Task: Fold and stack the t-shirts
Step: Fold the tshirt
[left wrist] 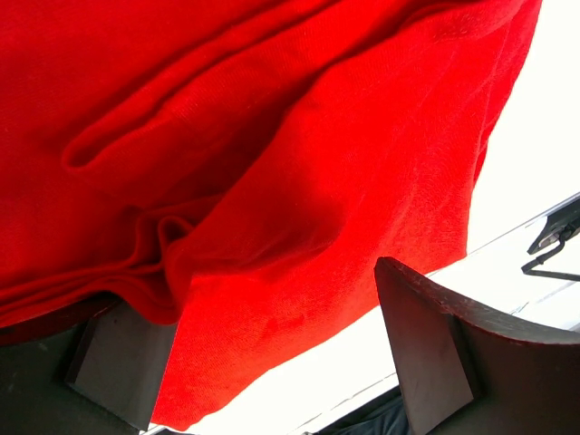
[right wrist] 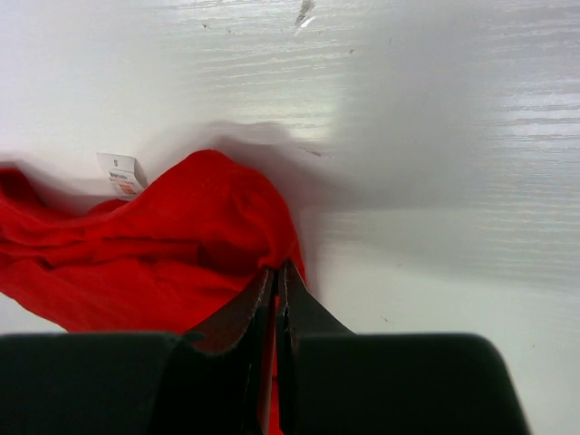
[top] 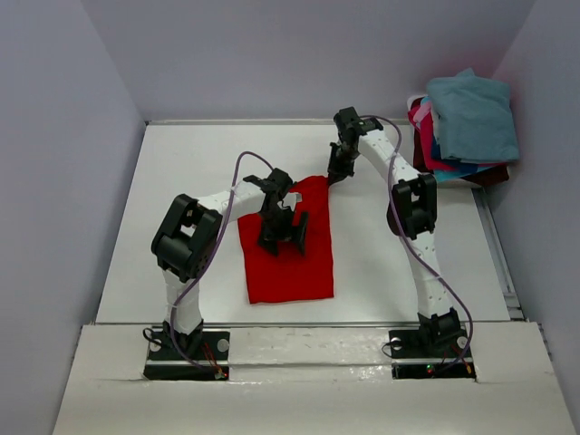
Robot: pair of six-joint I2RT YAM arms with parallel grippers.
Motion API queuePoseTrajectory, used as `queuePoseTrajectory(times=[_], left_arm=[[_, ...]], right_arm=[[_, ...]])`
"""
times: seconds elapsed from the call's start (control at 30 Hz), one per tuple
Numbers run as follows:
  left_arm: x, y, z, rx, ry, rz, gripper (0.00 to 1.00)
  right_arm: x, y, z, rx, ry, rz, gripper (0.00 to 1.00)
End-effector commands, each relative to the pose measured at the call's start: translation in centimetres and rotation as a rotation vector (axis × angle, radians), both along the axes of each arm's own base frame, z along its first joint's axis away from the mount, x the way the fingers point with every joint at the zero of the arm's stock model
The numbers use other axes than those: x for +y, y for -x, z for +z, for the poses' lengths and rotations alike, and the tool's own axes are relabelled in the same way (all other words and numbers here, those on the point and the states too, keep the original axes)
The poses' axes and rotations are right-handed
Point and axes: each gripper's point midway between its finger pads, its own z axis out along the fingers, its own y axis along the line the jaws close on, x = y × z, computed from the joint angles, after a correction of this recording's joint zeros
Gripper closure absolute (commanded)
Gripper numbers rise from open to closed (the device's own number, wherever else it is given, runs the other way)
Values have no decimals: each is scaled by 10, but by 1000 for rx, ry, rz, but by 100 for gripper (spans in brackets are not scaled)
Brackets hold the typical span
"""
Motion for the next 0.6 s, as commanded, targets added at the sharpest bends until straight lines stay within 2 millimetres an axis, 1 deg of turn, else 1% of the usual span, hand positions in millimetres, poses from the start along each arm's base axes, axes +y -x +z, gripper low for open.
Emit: queuePoseTrajectory(times=[0.0, 0.17, 0.2, 0.4, 0.47, 0.57], left_arm=[[9, 24, -30, 66, -65, -48, 1], [10, 24, -32, 69, -67, -48, 1], [10, 25, -32, 69, -68, -50, 1], [9, 25, -32, 70, -66, -48, 1], [9, 25, -31, 68, -65, -48, 1], [10, 25, -32, 69, -65, -50, 1]], right_arm=[[-1, -11, 30, -64, -42, -7, 93], [2, -13, 37, -73, -59, -7, 93], [-2, -15, 39, -76, -64, -14, 93], [2, -14, 42, -72, -87, -11, 92], [3, -15, 45, -78, -94, -8, 91], [6, -15, 45, -79, -111, 10, 87]])
